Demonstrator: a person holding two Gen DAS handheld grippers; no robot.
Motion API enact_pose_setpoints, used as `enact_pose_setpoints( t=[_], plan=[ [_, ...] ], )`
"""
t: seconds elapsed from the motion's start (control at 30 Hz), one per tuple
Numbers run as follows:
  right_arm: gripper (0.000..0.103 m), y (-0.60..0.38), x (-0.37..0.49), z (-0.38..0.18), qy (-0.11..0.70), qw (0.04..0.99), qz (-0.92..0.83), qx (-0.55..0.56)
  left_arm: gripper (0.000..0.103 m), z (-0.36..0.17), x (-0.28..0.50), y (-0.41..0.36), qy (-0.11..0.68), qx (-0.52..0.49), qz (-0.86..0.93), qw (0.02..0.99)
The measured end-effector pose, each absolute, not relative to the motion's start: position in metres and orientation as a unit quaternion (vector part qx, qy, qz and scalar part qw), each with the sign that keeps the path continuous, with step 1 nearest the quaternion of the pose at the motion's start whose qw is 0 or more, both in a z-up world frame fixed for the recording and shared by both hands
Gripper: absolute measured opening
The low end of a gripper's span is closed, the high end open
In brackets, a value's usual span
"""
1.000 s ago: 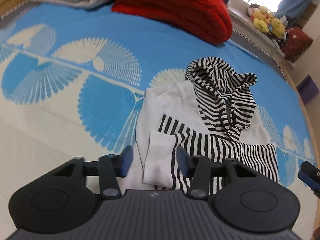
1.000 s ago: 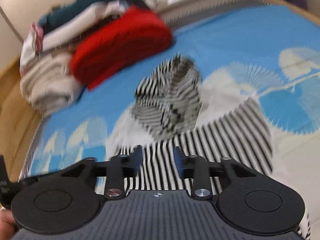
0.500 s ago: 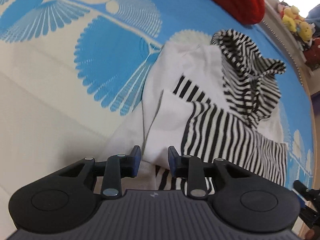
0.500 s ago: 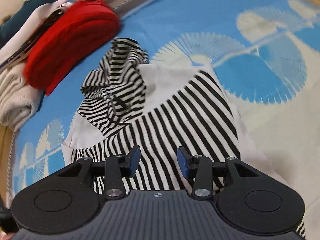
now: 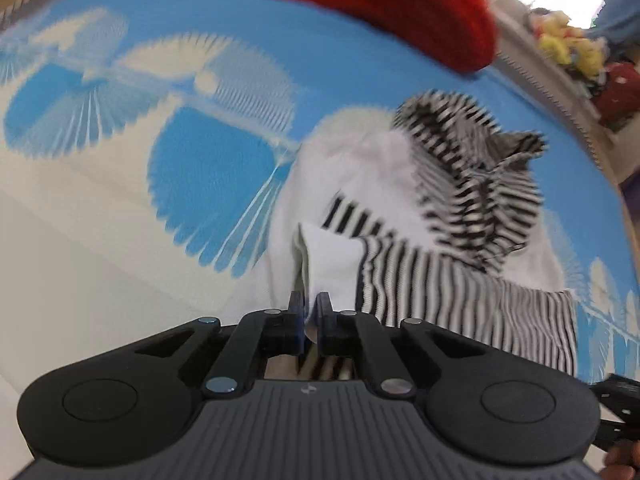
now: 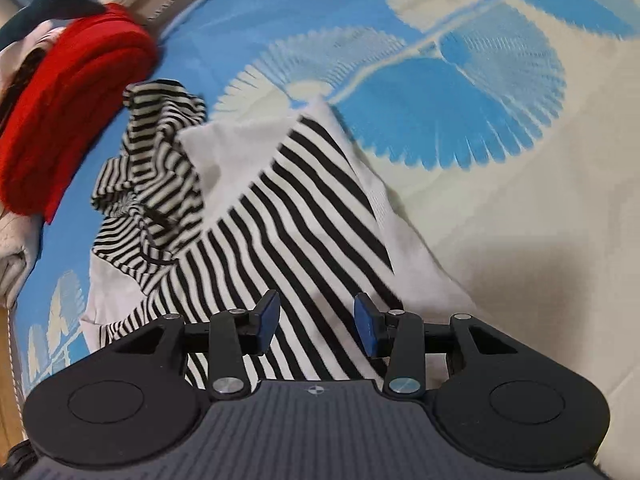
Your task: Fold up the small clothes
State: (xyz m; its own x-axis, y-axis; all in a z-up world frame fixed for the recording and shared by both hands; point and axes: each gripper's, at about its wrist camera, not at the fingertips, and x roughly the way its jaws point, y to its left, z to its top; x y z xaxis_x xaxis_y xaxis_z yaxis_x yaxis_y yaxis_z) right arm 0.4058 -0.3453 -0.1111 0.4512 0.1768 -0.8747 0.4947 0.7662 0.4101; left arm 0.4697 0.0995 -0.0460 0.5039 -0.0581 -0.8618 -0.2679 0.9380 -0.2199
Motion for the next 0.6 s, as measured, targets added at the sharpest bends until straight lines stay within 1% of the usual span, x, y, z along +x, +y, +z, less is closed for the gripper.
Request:
enact_pose_setpoints(
  t=[0.03,0.1,0.17,0.23,0.3,0.33,0.37,0.4,0.43,0.5,0.53,0.6],
  plan=[
    [0.043,-0.346,0.404,-0.116,0.522,0.780,-0.110,0.327,0.006,-0.046,0.469,0.097,0.493,-0.153,0.063,0.854],
    [0.040,-0.348,0.401,-0.127,0.536,0.770,-0.137,0.317,0.007,-0.066,0.475,0.100,0.531,-0.146,0.070,0.832],
    [0.031,-0.351,0.399,-0.135,0.538,0.767,-0.143,0.320,0.007,-0.081,0.478,0.106,0.559,-0.137,0.094,0.812],
    [0.030,-0.350,0.398,-0.131,0.535,0.768,-0.151,0.316,0.008,-0.067,0.476,0.105,0.529,-0.107,0.109,0.834],
    [0.033,-0.344,0.398,-0.120,0.526,0.777,-0.157,0.309,0.008,-0.053,0.475,0.100,0.498,-0.103,0.078,0.857],
    [0.038,-0.340,0.398,-0.114,0.517,0.787,-0.155,0.298,0.012,-0.050,0.475,0.096,0.488,-0.101,0.060,0.865],
    [0.039,-0.336,0.399,-0.109,0.510,0.798,-0.147,0.287,0.014,-0.052,0.476,0.092,0.489,-0.099,0.044,0.865],
    [0.041,-0.332,0.402,-0.106,0.505,0.807,-0.134,0.275,0.015,-0.062,0.479,0.091,0.509,-0.103,0.036,0.854],
    [0.045,-0.329,0.404,-0.106,0.508,0.810,-0.123,0.267,0.017,-0.075,0.481,0.091,0.536,-0.114,0.033,0.836],
    [0.048,-0.328,0.408,-0.116,0.535,0.795,-0.116,0.259,0.018,-0.099,0.482,0.094,0.582,-0.132,0.043,0.801],
    [0.048,-0.329,0.408,-0.123,0.549,0.785,-0.119,0.261,0.026,-0.102,0.482,0.094,0.582,-0.133,0.050,0.800],
    [0.047,-0.332,0.406,-0.126,0.554,0.776,-0.128,0.272,0.028,-0.093,0.482,0.090,0.571,-0.109,0.052,0.812]
  ],
)
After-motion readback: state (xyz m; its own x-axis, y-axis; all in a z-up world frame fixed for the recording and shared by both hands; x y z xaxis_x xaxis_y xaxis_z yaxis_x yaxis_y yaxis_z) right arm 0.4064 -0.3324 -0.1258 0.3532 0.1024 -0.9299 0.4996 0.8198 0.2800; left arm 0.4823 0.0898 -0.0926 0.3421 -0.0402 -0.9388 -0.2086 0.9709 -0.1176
